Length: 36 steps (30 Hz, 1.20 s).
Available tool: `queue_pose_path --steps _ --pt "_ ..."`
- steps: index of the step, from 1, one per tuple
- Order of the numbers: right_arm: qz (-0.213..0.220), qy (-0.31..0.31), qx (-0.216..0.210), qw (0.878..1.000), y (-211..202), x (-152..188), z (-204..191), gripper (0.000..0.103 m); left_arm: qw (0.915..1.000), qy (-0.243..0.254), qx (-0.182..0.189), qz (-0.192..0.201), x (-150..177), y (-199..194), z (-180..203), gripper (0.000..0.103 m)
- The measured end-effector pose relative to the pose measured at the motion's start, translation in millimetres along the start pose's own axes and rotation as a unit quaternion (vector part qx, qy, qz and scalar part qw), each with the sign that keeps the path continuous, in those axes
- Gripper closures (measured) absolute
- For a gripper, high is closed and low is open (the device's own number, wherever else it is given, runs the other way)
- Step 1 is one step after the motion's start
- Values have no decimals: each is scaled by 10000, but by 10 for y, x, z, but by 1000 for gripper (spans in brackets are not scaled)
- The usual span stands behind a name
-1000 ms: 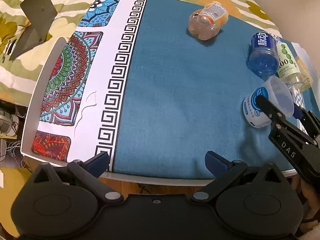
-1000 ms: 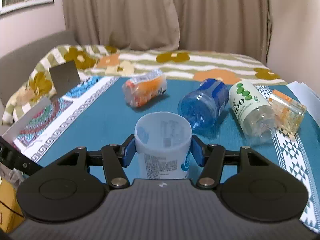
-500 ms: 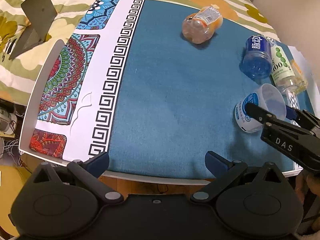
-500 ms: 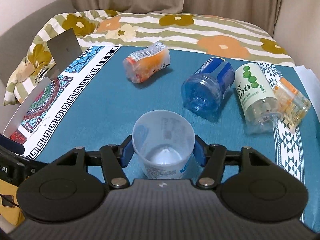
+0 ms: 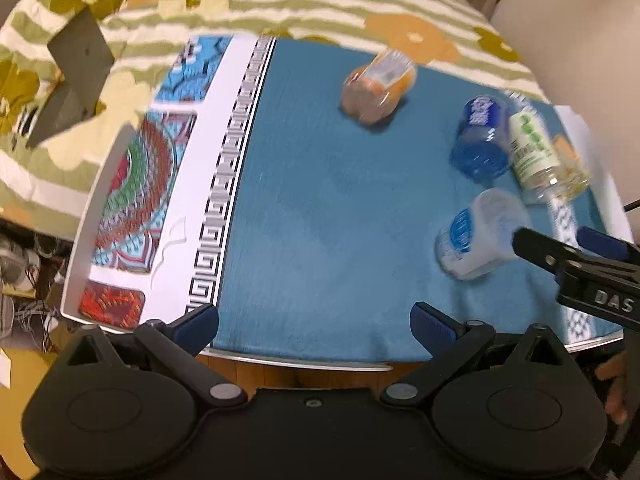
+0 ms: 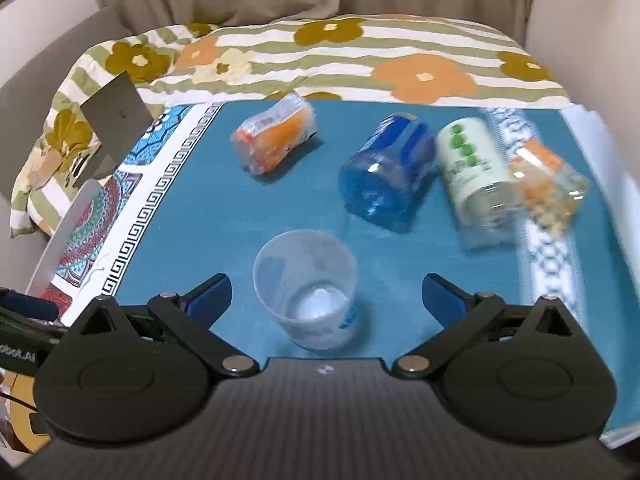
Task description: Flip cup upright
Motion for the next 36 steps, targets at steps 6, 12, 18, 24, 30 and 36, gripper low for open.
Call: queue_pose_path --steps 6,12,18,24,30,36 --pt "-261 172 203 9993 -506 -70 205 0 9990 242 23 375 5 -320 168 0" --pt "-730 143 412 9964 -797 5 385 0 9974 493 59 529 103 -436 351 0" --pt "-838 252 513 9948 -903 178 451 0 9950 667 33 743 222 -498 504 0" --pt "-980 360 484 9934 -880 341 458 0 9934 747 -22 869 277 -527 568 0" --pt "-968 386 524 9932 -879 341 476 0 9927 786 -43 909 285 -544 594 0" --pt "-943 375 524 9935 -875 317 463 0 9923 799 -56 942 272 -568 603 0"
Point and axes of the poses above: each gripper's, at about its wrist camera, not at the fingertips, and y roughly the way its jaws point, z to its right, x to its underside, the point moved 4 cm from there along y, roughly the way its jaws point, and after that the axes turned 8 degrees about -y, right-handed, at the moved point
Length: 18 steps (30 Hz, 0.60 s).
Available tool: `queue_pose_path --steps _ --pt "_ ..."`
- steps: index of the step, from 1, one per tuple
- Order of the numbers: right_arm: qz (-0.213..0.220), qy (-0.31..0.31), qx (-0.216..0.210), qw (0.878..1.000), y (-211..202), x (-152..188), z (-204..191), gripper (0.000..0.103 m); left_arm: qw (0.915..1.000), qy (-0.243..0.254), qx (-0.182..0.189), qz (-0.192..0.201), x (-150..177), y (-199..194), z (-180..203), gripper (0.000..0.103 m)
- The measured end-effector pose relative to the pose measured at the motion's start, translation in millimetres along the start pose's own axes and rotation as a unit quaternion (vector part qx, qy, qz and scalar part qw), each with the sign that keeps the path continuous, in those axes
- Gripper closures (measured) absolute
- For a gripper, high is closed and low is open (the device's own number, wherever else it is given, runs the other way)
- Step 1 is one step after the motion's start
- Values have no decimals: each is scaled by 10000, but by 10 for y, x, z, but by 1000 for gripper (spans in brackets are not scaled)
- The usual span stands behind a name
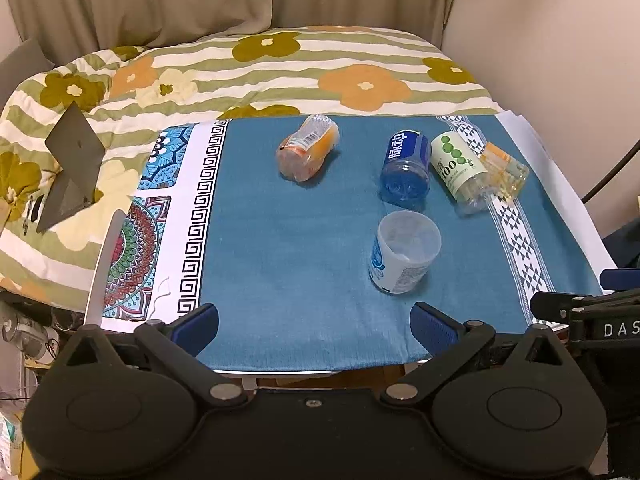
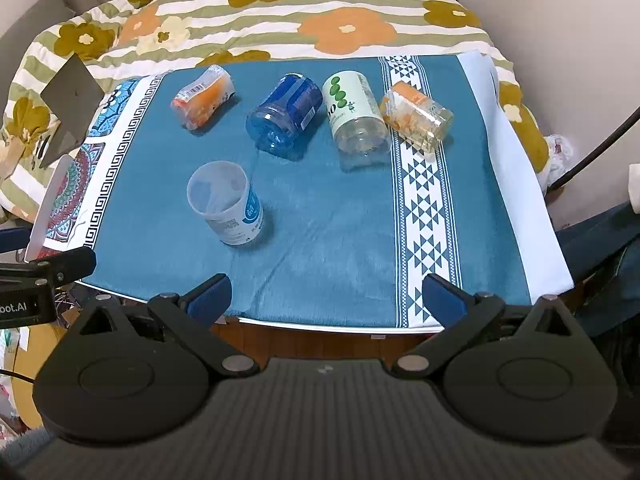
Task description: Flip cup upright
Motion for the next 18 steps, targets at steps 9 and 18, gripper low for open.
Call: queue_pose_path --steps 9,18 --pt "0 -4 -6 10000 -2 -3 -11 0 10000 1 -21 0 -2 -11 -20 0" --pt "7 2 -1 10000 -10 -6 -12 0 10000 49 -56 1 4 -8 -12 0"
Point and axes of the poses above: each gripper's, at about its wrist camera, not at the fingertips, and y roughly the way its jaws point, z to its right, x to its underside, the point moved 4 cm from there along y, roughly the way its jaws point, and after that the axes turned 8 degrees about -y, right-handed, at the moved point
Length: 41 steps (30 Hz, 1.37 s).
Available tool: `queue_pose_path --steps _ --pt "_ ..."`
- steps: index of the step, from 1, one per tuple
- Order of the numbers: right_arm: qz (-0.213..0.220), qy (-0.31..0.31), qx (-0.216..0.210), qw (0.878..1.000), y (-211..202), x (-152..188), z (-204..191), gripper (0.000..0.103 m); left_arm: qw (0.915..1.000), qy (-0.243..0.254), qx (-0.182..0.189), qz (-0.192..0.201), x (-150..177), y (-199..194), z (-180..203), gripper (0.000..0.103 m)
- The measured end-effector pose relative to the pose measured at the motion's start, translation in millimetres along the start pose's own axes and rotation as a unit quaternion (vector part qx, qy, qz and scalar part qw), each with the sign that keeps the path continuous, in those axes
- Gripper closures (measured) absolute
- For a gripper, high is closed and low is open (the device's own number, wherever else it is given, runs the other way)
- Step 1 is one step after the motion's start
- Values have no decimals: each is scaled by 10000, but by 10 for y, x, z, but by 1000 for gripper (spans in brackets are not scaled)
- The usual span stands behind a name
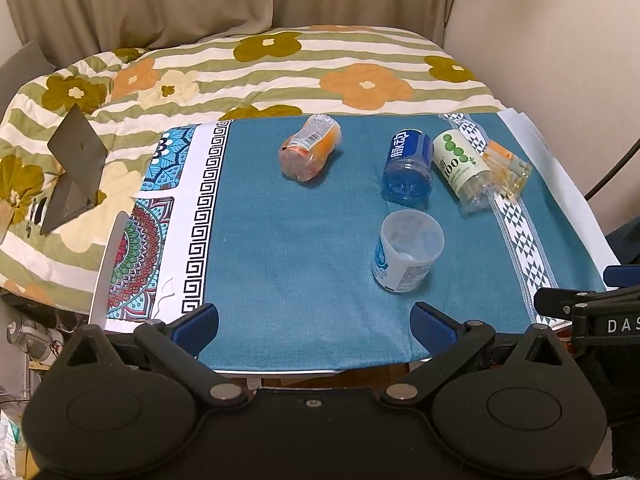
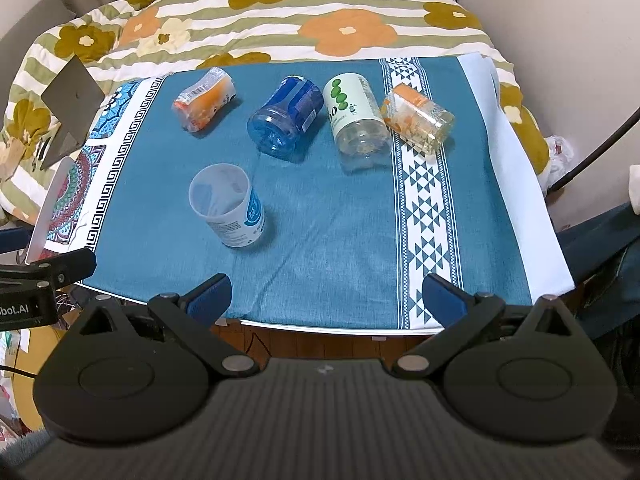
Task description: Flip cup upright
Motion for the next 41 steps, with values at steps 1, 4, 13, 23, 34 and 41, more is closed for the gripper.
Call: queue_pose_path --steps 1,4,13,23,34,41 --pt "4 3 1 10000 -3 -2 -3 0 10000 0 0 2 0 0 0 0" --pt "4 4 -1 10000 -4 -2 3 0 10000 11 -17 14 -1 -4 0 0" --pt "18 12 4 10000 -20 -17 1 0 10000 12 -28 26 -6 -8 -7 0" --pt "23 15 7 10000 -21 -21 -10 0 10000 7 -88 41 -5 -12 -46 0" --pt "26 13 22 10000 -24 -25 -12 0 9996 82 -257 125 -2 0 -57 0" --pt "53 70 55 9999 -44 -65 4 0 9995 92 -224 204 -9 -1 -60 0"
Point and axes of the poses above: each gripper's, at about its wrist camera, not at the fingertips, and y roughly the way its jaws point, z to its right, x to its underside, the point moved 4 cm from there along y, roughly the way its jaws point, and after that the axes turned 8 degrees about -y, right-handed, at the moved point
